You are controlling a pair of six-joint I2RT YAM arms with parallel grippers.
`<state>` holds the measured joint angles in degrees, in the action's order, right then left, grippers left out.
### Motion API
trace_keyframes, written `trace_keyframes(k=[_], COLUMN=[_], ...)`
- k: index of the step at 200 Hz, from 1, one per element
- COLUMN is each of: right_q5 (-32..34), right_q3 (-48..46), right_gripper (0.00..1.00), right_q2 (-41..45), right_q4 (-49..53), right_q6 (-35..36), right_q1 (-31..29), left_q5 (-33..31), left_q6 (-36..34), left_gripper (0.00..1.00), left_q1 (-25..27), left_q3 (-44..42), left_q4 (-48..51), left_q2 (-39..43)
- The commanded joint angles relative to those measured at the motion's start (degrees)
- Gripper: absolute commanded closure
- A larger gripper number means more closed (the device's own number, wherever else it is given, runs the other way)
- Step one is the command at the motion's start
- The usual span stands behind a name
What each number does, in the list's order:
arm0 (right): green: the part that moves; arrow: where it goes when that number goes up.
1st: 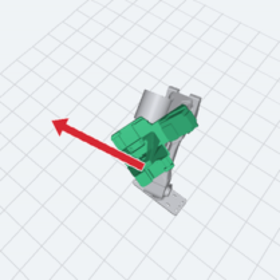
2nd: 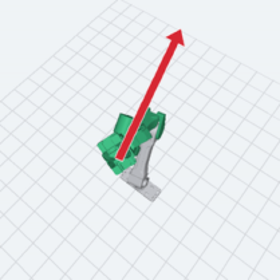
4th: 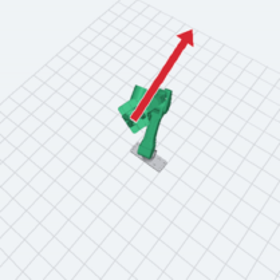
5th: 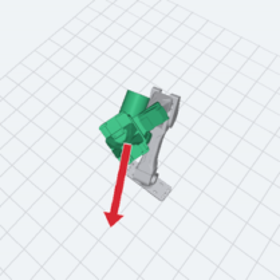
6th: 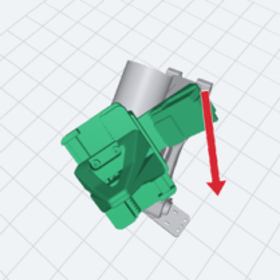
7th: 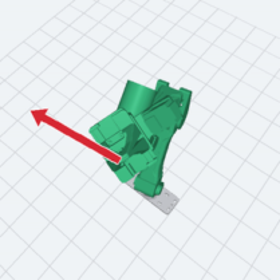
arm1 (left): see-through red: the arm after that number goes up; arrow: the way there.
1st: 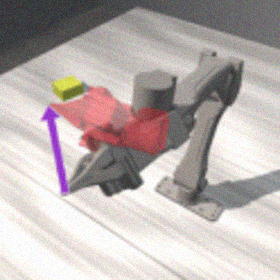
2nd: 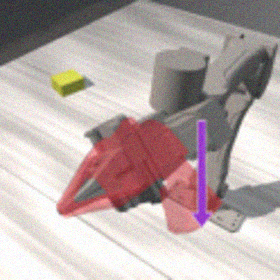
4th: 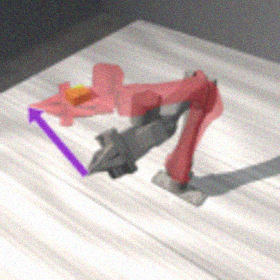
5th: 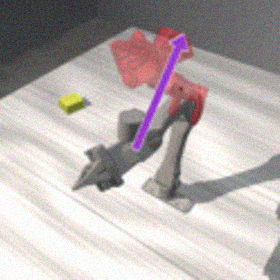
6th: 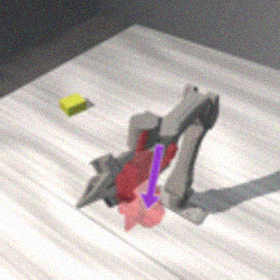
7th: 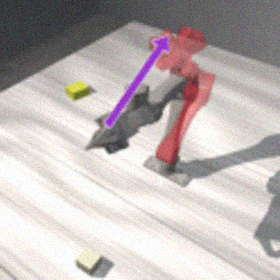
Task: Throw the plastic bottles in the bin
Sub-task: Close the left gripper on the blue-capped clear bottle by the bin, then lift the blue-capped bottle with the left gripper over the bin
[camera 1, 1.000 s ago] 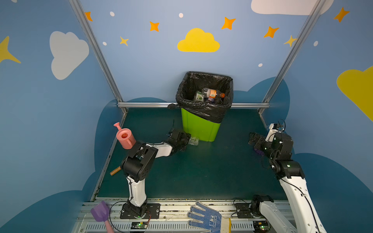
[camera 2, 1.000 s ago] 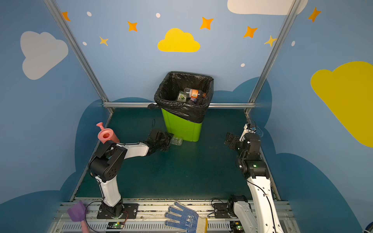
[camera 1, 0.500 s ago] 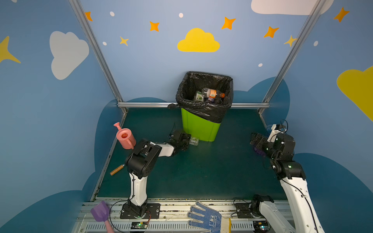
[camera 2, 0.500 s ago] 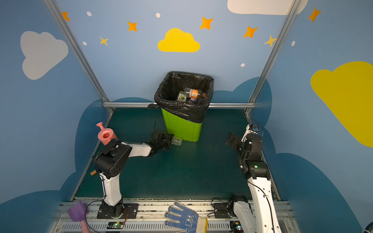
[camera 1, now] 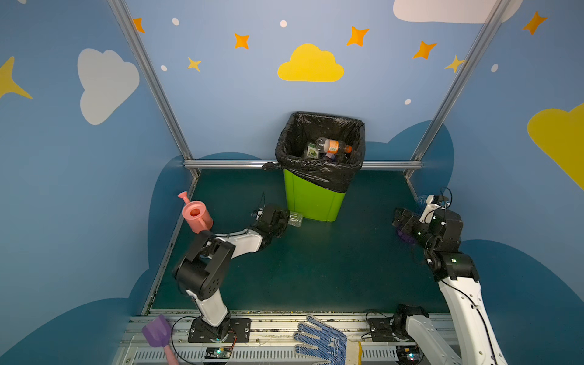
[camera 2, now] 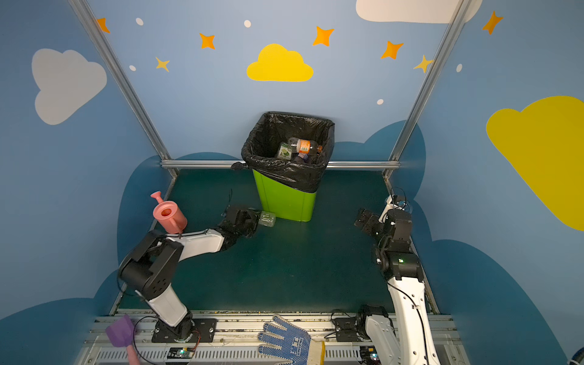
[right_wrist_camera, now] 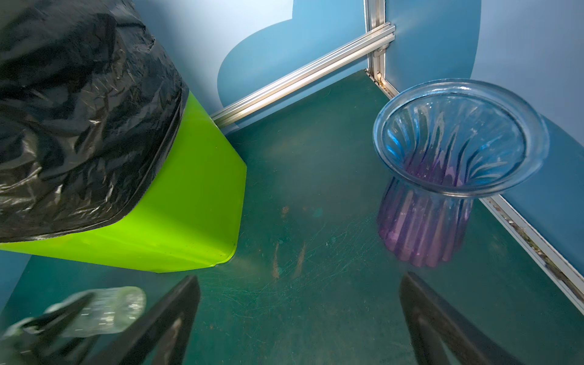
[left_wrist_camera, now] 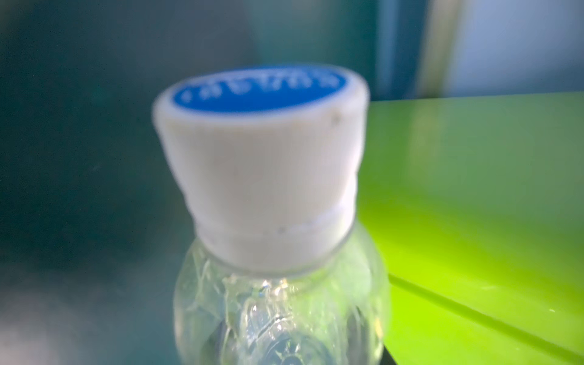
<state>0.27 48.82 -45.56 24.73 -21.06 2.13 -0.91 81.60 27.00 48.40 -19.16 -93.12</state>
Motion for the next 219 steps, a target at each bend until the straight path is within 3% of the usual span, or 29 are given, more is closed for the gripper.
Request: trace_keyframes(k=[1, 27, 45, 64, 86, 118, 150, 167, 182, 195, 201, 219], right_q5=[-0.3, -0.5, -0.8, -1.1, -1.9, -2.1, -2.4, -2.8, -4.3, -5.2, -5.0, -4.2], right_q3=[-0.7, -1.0, -1.0, -1.0, -1.1, -0.3, 0.1, -0.3, -0.5, -0.8, -1.0, -2.0], right_gripper=[0.02, 0.02, 0.02, 0.02, 0.02, 0.02, 0.02, 0.02, 0.02, 0.02, 0.02, 0.02], right_q2=[-0.3, -0.4, -0.7, -0.9, -1.0, -0.4, 1.1, 1.2, 1.0, 1.5, 1.9, 3.0], right_q4=[-0.2, -0.9, -1.3, -1.9, -2.8, -2.4, -2.1, -2.3, -2.2, -1.8, -1.4, -0.9], right_q6=[-0.3, -0.1, -0.3, -0.8, -1.5, -1.6, -1.4, -2.2, -2.8, -2.4, -2.0, -1.5], right_q1=[0.4, 0.7, 1.1, 1.3, 1.5, 1.7, 1.8, 2.1, 2.1, 2.2, 2.2, 2.5], left_q5=[-5.2, -13.6, -18.8, -19.4, -14.8, -7.3, 2.8, 8.0, 7.1, 3.2, 1.7, 0.0], left_q6=[-9.4, -21.5, -32.8, -43.0, -51.0, -51.4, -45.6, -44.6, -46.4, -50.2, -51.6, -54.5], left_gripper=[0.52, 0.53, 0.53, 0.53, 0.54, 0.54, 0.50, 0.42, 0.27, 0.13, 0.01, 0.00], left_q1=[-2.1, -4.4, -6.1, -7.6, -7.7, -7.6, -4.5, -1.8, -0.3, 1.0, 1.5, 1.9], left_q3=[1.0, 4.6, 9.8, 17.8, 27.1, 35.8, 50.5, 64.0, 77.6, 83.6, 84.9, 86.7], left_q4=[6.8, 16.6, 18.1, 18.1, 16.2, 12.3, 21.4, 30.9, 38.7, 39.5, 38.9, 36.3], left_q2=[11.3, 27.9, 37.7, 44.0, 45.3, 37.4, 13.6, -1.9, -10.3, -12.0, -11.8, -9.9])
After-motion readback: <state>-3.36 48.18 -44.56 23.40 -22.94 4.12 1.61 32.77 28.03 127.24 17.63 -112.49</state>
